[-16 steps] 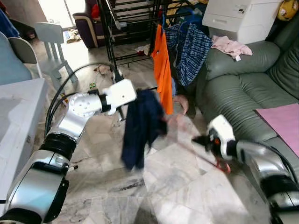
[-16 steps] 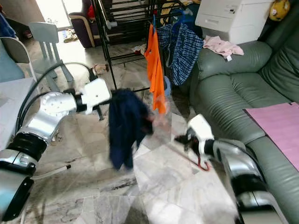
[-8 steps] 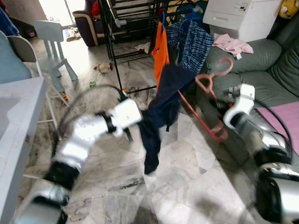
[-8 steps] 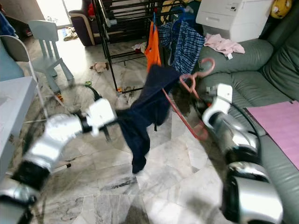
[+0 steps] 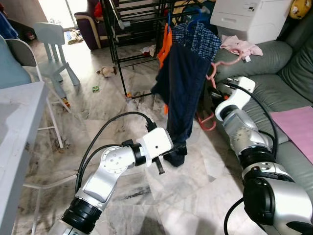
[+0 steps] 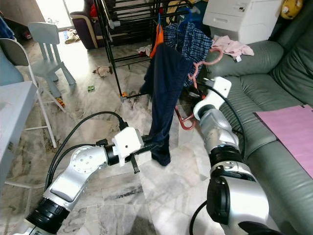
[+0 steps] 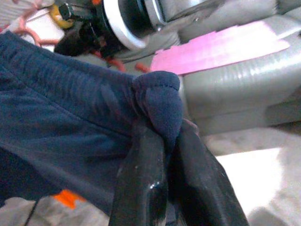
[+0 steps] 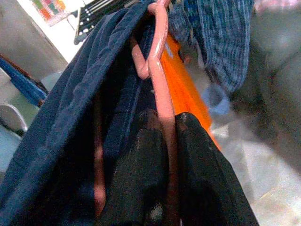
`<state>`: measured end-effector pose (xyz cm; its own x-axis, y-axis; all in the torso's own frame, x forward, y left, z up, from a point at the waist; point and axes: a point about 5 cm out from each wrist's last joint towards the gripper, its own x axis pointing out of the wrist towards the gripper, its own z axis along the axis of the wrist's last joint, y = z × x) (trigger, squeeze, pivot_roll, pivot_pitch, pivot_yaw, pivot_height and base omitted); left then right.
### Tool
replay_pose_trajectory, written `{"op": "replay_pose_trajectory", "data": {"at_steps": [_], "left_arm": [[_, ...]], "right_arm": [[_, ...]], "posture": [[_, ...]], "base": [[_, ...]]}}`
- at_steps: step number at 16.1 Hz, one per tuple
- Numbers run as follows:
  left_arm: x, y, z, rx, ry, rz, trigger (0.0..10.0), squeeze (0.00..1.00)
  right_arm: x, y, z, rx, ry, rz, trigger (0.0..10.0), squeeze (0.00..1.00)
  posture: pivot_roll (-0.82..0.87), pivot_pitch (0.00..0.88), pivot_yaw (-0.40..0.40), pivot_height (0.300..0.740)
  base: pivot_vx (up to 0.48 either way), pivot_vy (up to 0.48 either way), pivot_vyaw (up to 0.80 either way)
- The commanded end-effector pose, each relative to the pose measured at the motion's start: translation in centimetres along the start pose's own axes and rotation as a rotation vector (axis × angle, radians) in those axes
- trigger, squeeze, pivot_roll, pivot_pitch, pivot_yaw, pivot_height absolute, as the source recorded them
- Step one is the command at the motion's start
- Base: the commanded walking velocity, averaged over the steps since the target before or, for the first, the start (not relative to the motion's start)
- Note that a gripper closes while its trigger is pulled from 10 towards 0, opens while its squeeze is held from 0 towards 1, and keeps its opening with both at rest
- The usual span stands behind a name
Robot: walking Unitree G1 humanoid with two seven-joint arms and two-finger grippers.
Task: Hang hanger
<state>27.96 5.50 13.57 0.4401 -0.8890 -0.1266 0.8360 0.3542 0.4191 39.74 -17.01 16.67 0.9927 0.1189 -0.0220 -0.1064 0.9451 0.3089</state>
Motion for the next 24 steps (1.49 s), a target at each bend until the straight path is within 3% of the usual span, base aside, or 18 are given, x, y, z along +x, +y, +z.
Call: {"op": "replay_pose_trajectory", "data": {"at_steps": [1,2,3,7,8,12,15,17,19,21,24], "left_arm": [[0.5,-1.4,-0.4,0.002,0.032,-0.051,10.0,0.0],[0.9,-1.4,-0.7,0.015,0.066,-0.017,10.0,0.0],[1.2,-1.6,-1.1,0.04,0.092,-0.009,10.0,0.0],[2.0,-2.0,-2.7,0.007,0.132,0.067,10.0,0.01],[2.1,-2.0,-3.1,-0.009,0.14,0.092,10.0,1.0],[2.3,-2.9,-4.3,-0.05,0.145,0.113,10.0,1.0],[1.5,-2.5,-4.4,-0.047,0.135,0.159,10.0,1.0],[-0.1,-1.4,-4.7,-0.044,0.13,0.244,10.0,1.0],[-2.7,0.8,-4.8,-0.04,0.118,0.4,10.0,1.0],[-4.3,1.9,-4.8,-0.012,0.113,0.47,10.0,1.0],[-6.9,3.7,-5.0,0.147,0.149,0.505,10.0,1.0]], "right_arm": [[0.8,2.9,5.1,-0.247,-0.246,0.037,10.0,0.0],[0.7,4.3,5.7,-0.403,-0.33,0.055,10.0,0.0],[0.7,5.1,6.1,-0.441,-0.377,0.054,10.0,0.0],[0.5,6.5,4.8,-0.392,-0.37,0.157,10.0,0.0],[0.4,6.5,4.3,-0.419,-0.371,0.159,10.0,0.0],[-0.6,6.8,2.8,-0.482,-0.393,0.248,10.0,0.0],[-1.6,5.4,1.7,-0.533,-0.381,0.296,10.0,0.0],[-2.8,3.7,0.7,-0.602,-0.375,0.31,10.0,0.0],[-4.6,0.7,-0.6,-0.681,-0.294,0.346,10.0,0.0],[-5.9,-1.0,-1.4,-0.73,-0.232,0.39,10.0,0.0],[-8.0,-2.7,-2.3,-0.825,-0.119,0.554,10.0,0.0]], "posture": [[-0.11,0.0,0.05,0.74],[-0.11,0.0,0.053,0.74],[-0.11,0.0,0.049,0.74],[-0.11,0.0,0.042,0.74],[-0.11,0.0,0.042,0.74],[-0.13,0.0,0.05,0.74],[-0.12,0.0,0.049,0.74],[-0.12,0.0,0.047,0.74],[-0.11,0.0,0.045,0.74],[-0.12,0.0,0.05,0.74],[-0.12,0.0,0.059,0.74]], "base": [[0.0,0.0,0.0],[0.0,0.0,0.0],[0.0,0.0,0.0],[0.0,0.0,0.0],[0.0,0.0,0.0],[0.0,0.0,0.0],[0.0,0.0,0.0],[0.0,0.0,0.0],[0.0,0.0,0.0],[0.0,0.0,0.0],[0.0,0.0,0.0]]}}
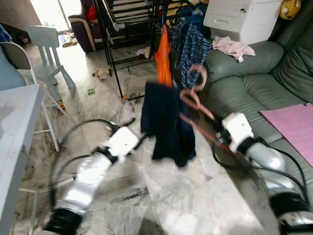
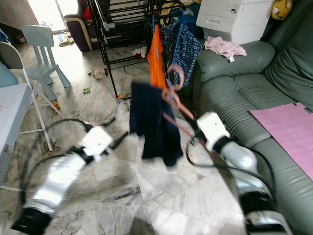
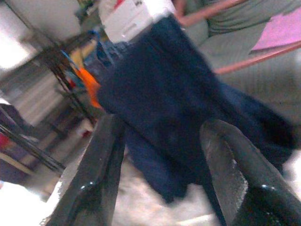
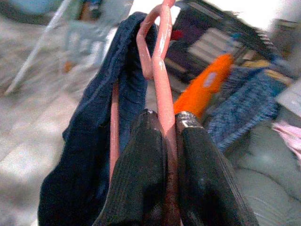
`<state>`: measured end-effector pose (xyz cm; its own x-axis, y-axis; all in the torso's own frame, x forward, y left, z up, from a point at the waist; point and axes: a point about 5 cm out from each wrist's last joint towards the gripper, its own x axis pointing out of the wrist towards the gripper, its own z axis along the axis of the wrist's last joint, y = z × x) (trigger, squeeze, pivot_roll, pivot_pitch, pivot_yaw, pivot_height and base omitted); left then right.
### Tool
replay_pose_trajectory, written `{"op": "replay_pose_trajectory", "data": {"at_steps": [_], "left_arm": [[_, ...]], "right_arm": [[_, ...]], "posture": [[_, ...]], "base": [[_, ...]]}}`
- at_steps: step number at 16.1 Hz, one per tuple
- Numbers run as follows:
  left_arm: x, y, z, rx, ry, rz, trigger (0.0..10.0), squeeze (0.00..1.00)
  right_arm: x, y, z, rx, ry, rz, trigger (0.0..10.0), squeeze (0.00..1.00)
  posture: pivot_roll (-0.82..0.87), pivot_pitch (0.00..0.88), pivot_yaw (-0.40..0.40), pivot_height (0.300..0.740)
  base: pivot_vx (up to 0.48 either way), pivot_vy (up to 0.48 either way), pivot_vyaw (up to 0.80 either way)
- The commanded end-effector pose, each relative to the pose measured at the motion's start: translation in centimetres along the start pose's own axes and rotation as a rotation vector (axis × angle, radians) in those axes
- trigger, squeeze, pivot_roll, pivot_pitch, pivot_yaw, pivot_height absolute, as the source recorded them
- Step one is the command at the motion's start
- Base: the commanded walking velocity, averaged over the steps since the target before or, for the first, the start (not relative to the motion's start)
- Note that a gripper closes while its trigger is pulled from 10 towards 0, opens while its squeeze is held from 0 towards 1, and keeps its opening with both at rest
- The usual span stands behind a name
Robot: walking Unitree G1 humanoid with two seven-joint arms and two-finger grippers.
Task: Hang hanger
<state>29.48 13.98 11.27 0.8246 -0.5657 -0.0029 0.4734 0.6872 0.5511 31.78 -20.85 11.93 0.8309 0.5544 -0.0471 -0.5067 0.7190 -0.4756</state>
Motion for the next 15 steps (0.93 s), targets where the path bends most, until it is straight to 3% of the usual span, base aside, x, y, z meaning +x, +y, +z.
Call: {"op": "replay_pose_trajectory", "data": {"at_steps": [1,2,4,8,12,13,14,15], "left_arm": [[-0.2,0.5,-0.2,0.066,-0.003,-0.019,10.0,1.0],[-0.5,0.7,-0.3,0.144,-0.013,-0.09,10.0,1.0],[-0.7,1.2,-0.7,0.223,0.0,-0.165,10.0,1.0],[-0.8,2.2,-1.5,0.313,0.026,-0.227,10.0,1.0],[-0.6,3.3,-2.2,0.341,0.066,-0.276,10.0,1.0],[-0.5,3.2,-2.5,0.336,0.084,-0.326,10.0,0.84],[-0.3,3.1,-2.7,0.331,0.094,-0.369,9.9,0.0],[-0.1,3.0,-2.8,0.325,0.101,-0.401,6.2,0.0]], "right_arm": [[0.4,-0.1,2.1,-0.043,-0.11,0.056,10.0,0.0],[0.1,0.4,2.3,-0.069,-0.115,0.15,10.0,0.0],[-0.4,1.0,2.5,-0.091,-0.124,0.275,10.0,0.0],[-0.7,1.8,3.1,-0.133,-0.138,0.412,10.0,0.0],[-0.9,1.9,3.7,-0.181,-0.16,0.444,10.0,0.0],[-0.9,2.0,4.0,-0.222,-0.175,0.455,10.0,0.0],[-0.9,2.0,4.2,-0.252,-0.187,0.454,10.0,0.0],[-1.0,2.0,4.3,-0.284,-0.194,0.457,10.0,0.0]], "posture": [[-0.12,0.0,0.059,0.74],[-0.12,0.0,0.062,0.74],[-0.12,0.0,0.06,0.74],[-0.12,0.0,0.062,0.74],[-0.12,0.0,0.067,0.74],[-0.12,0.0,0.071,0.74],[-0.12,0.0,0.071,0.74],[-0.13,0.0,0.073,0.74]], "base": [[0.0,0.0,0.0],[0.0,0.0,0.0],[0.0,0.0,0.0],[0.0,0.0,0.0],[0.0,0.0,0.0],[0.0,0.0,0.0],[0.0,0.0,0.0],[0.0,0.0,0.0]]}}
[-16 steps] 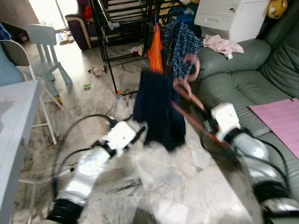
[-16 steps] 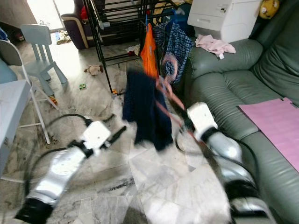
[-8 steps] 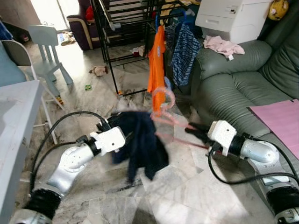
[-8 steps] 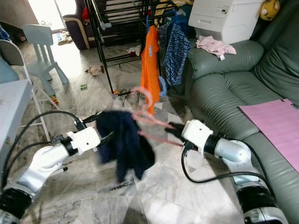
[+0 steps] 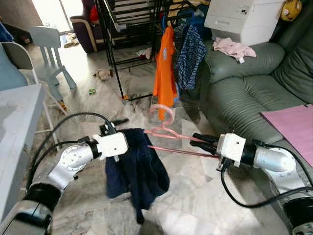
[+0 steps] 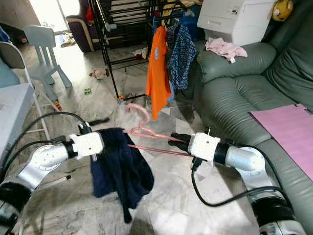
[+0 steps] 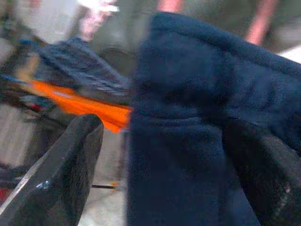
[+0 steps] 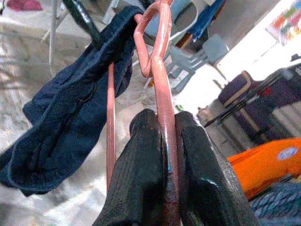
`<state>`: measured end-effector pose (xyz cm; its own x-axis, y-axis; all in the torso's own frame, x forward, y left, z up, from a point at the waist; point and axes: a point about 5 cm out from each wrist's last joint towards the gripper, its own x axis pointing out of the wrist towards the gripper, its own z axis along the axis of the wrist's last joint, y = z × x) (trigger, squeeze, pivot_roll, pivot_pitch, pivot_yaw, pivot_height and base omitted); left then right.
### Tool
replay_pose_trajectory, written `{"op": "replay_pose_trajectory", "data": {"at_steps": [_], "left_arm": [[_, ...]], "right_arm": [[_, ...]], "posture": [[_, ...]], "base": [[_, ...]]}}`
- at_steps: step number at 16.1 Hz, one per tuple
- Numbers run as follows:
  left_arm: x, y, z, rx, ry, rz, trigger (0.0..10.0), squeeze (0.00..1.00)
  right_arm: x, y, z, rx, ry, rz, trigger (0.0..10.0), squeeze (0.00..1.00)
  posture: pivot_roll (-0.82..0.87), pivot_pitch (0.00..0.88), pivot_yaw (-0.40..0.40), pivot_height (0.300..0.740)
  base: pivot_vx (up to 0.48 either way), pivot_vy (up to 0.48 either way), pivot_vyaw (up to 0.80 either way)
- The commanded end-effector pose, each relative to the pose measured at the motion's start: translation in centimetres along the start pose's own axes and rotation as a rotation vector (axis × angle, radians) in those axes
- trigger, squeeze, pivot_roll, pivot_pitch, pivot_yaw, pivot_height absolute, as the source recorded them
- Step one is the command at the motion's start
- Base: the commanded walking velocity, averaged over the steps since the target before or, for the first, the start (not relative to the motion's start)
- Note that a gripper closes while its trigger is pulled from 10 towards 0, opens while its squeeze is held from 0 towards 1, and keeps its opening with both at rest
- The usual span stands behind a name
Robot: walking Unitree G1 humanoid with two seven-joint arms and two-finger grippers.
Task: Hang hanger
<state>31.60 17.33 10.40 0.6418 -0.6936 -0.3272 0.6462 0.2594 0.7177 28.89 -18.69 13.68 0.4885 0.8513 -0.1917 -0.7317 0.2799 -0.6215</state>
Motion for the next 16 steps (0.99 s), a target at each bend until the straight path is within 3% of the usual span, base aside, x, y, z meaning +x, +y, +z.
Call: {"op": "replay_pose_trajectory", "data": {"at_steps": [1,2,3,6,9,12,13,16], "left_arm": [[0.2,0.3,-0.1,0.028,0.014,-0.063,1.3,0.0],[0.2,0.3,-0.1,0.031,0.017,-0.073,1.3,0.0],[0.5,0.9,0.0,0.038,0.022,-0.107,0.0,0.0],[0.8,2.3,0.0,0.019,0.044,-0.14,0.0,0.0],[0.7,2.6,-0.4,0.006,0.08,-0.196,0.0,0.0],[1.0,3.6,0.0,0.011,0.07,-0.171,0.0,0.0],[1.5,4.5,0.7,-0.006,0.031,-0.124,0.0,0.0],[1.8,4.8,1.5,0.0,-0.017,-0.081,0.0,0.0]], "right_arm": [[0.3,-0.6,1.1,-0.092,-0.042,0.001,10.0,0.0],[0.3,-0.6,1.2,-0.099,-0.041,0.001,10.0,0.0],[0.1,-0.9,1.3,-0.147,-0.039,-0.015,10.0,0.0],[0.2,-1.0,1.1,-0.207,-0.03,-0.048,10.0,0.0],[0.4,-1.0,1.1,-0.23,-0.038,-0.069,10.0,0.0],[0.8,-0.9,1.1,-0.256,-0.044,-0.092,10.0,0.0],[1.3,-1.1,1.2,-0.271,-0.056,-0.139,10.0,0.0],[2.9,-0.9,1.2,-0.261,-0.075,-0.205,10.0,0.0]], "posture": [[-0.13,0.0,0.074,0.74],[-0.13,0.0,0.074,0.74],[-0.13,0.0,0.075,0.74],[-0.13,0.0,0.077,0.74],[-0.13,0.0,0.078,0.74],[-0.13,0.0,0.077,0.74],[-0.13,0.0,0.077,0.74],[-0.12,0.0,0.078,0.74]], "base": [[0.0,0.0,0.0],[0.0,0.0,0.0],[0.0,0.0,0.0],[0.0,0.0,0.0],[0.0,0.0,0.0],[0.0,0.0,0.0],[0.0,0.0,0.0],[0.0,0.0,0.0]]}}
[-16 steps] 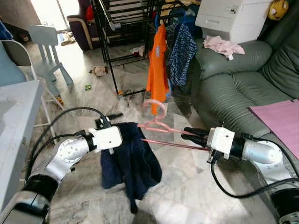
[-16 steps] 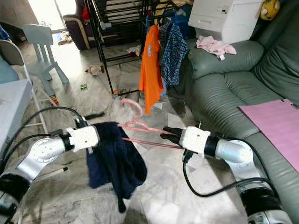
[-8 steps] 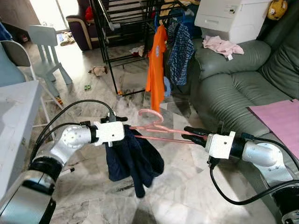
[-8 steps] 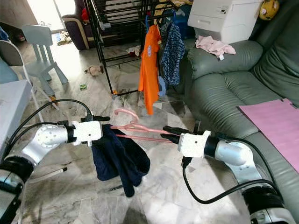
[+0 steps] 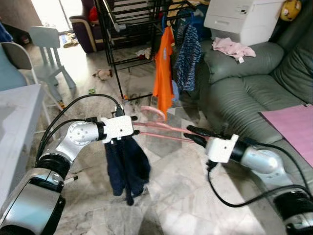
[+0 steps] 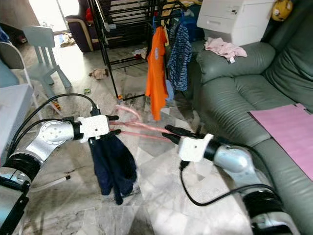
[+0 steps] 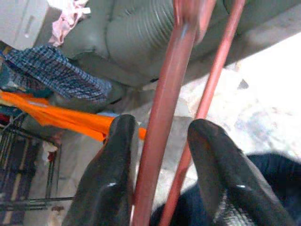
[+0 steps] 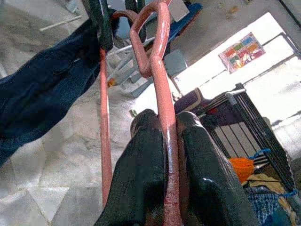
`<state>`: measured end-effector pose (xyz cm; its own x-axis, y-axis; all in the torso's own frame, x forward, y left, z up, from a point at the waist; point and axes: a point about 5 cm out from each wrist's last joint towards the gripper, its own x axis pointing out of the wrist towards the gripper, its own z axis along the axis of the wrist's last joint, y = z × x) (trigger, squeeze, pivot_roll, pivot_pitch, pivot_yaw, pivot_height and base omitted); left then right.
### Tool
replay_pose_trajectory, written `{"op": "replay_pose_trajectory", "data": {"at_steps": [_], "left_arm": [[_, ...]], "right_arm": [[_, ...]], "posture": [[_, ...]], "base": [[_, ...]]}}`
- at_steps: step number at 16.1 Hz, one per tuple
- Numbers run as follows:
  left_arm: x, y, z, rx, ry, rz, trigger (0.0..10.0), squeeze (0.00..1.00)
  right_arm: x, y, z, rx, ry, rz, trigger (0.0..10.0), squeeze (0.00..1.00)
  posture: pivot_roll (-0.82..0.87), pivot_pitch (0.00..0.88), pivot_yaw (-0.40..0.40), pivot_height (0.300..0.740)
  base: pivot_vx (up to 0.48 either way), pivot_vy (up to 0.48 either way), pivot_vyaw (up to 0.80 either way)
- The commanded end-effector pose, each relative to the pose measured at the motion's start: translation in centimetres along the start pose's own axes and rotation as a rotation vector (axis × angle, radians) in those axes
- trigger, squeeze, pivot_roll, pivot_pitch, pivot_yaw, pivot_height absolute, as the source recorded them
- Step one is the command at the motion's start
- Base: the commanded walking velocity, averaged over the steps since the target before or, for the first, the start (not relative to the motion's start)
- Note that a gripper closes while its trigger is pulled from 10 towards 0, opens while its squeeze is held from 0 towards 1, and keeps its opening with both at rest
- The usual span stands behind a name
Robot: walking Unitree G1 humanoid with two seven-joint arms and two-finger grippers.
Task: Hang hanger
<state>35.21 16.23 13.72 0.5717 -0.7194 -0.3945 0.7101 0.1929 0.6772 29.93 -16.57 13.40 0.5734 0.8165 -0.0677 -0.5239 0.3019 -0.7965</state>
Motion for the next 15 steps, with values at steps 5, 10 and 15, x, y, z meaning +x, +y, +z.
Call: {"op": "replay_pose_trajectory", "data": {"at_steps": [5,10,15], "left_arm": [[-0.4,1.3,0.7,0.046,-0.034,0.064,0.0,0.0],[-1.4,4.1,1.7,0.087,-0.068,0.253,10.0,0.0],[-2.4,4.1,1.1,0.075,-0.07,0.263,10.0,1.0]], "right_arm": [[2.5,-0.7,1.0,-0.02,-0.069,-0.16,10.0,0.0],[4.8,-0.3,1.3,0.008,-0.07,-0.252,10.0,0.0],[6.2,-0.1,1.9,0.007,-0.097,-0.272,10.0,0.0]], "posture": [[-0.09,0.0,0.083,0.74],[-0.08,0.0,0.092,0.74],[-0.06,0.0,0.091,0.74]], "base": [[0.0,0.0,0.0],[0.0,0.0,0.0],[0.0,0.0,0.0]]}}
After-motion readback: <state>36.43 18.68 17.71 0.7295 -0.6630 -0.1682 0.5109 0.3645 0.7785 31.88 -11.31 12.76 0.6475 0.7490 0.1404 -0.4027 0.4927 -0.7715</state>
